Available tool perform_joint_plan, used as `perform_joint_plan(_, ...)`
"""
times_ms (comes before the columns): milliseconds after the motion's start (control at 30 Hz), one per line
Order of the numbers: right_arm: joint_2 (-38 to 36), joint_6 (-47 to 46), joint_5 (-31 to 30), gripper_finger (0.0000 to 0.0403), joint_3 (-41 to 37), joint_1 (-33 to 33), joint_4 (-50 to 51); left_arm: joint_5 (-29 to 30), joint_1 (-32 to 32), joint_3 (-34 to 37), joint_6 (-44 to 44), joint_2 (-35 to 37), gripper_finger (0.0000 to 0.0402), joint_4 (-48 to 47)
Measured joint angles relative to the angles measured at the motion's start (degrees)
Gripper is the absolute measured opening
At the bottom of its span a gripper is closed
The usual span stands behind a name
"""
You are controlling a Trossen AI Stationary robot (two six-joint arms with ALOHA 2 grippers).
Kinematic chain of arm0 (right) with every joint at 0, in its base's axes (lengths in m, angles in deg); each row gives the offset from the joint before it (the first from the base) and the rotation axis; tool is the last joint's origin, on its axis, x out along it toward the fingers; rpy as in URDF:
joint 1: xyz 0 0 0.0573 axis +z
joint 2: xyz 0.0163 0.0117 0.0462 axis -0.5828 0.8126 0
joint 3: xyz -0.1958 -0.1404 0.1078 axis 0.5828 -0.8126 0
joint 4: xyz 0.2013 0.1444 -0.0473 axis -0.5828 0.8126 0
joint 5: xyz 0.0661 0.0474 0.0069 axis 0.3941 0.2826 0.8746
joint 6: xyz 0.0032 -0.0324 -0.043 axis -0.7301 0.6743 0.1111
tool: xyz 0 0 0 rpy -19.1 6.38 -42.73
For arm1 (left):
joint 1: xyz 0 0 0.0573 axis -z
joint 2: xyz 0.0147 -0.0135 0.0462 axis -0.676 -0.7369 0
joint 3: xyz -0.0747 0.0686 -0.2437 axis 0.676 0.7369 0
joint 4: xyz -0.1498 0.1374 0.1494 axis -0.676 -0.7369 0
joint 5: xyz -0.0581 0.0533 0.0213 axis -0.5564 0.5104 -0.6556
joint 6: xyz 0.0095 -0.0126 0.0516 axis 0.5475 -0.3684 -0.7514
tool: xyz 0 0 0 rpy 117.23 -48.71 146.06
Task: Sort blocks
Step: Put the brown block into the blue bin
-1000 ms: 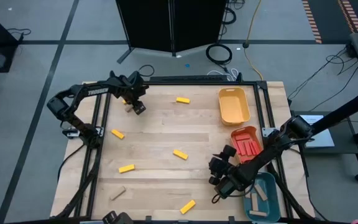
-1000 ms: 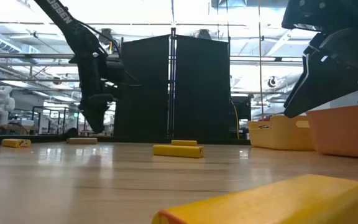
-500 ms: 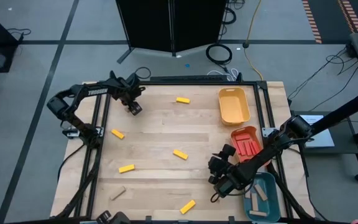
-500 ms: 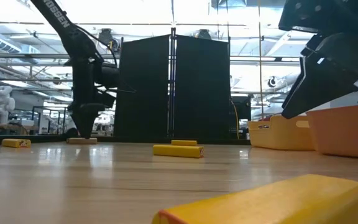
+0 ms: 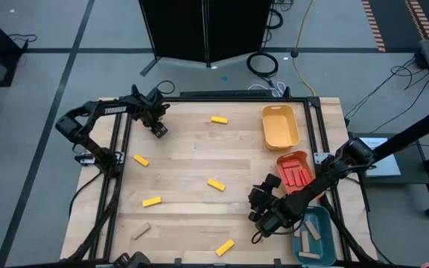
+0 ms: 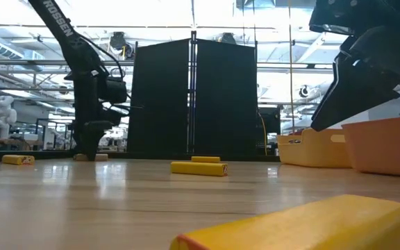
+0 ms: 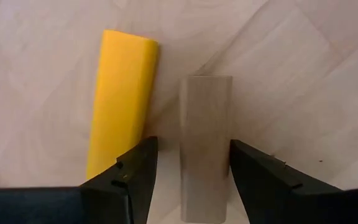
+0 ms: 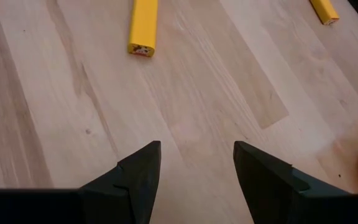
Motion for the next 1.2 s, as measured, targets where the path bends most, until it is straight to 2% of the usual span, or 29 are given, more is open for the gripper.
perform_joint_plan(233, 0.0, 0.0, 0.1, 0.0196, 0.0, 0.1, -1.9, -1.4, 0.0, 0.0, 0.1, 0.0, 0.0125, -0.1)
perform_joint_plan(333, 0.0, 0.0, 1.1, 0.0196, 0.0, 0.0, -2.4, -5.7, 0.3, 0.0, 0.0, 0.0, 0.0094, 1.1)
perform_joint_plan(467, 0.0, 0.2, 1.3, 0.0196, 0.0, 0.1, -3.4, -19.5, 2.3, 0.1, -1.3, -0.1, 0.0074, 5.8)
perform_joint_plan(633, 0.0, 1.8, -1.6, 0.0196, 0.0, -1.1, -6.3, -42.1, 8.2, 0.1, -2.9, -0.1, 0.0089, 17.9)
perform_joint_plan(700, 0.0, 3.0, -4.7, 0.0196, 0.0, -2.0, -8.3, -47.6, 12.3, 0.1, -2.6, -0.1, 0.0092, 25.1)
perform_joint_plan(833, 0.0, 6.8, -9.6, 0.0196, 1.6, -4.3, -10.6, -47.7, 21.6, 0.1, -2.8, -0.1, 0.0094, 38.0)
perform_joint_plan(967, 0.0, 10.8, -16.8, 0.0196, 5.3, -5.8, -10.7, -46.7, 30.5, 0.1, -6.6, -0.1, 0.0094, 48.4)
perform_joint_plan(1067, 0.0, 14.5, -22.5, 0.0196, 8.5, -6.2, -10.5, -41.9, 36.2, 0.1, -7.5, -0.1, 0.0095, 56.0)
perform_joint_plan(1200, -0.1, 19.1, -22.9, 0.0196, 12.2, -7.2, -10.5, -36.0, 42.5, 0.1, -10.6, -0.1, 0.0095, 62.9)
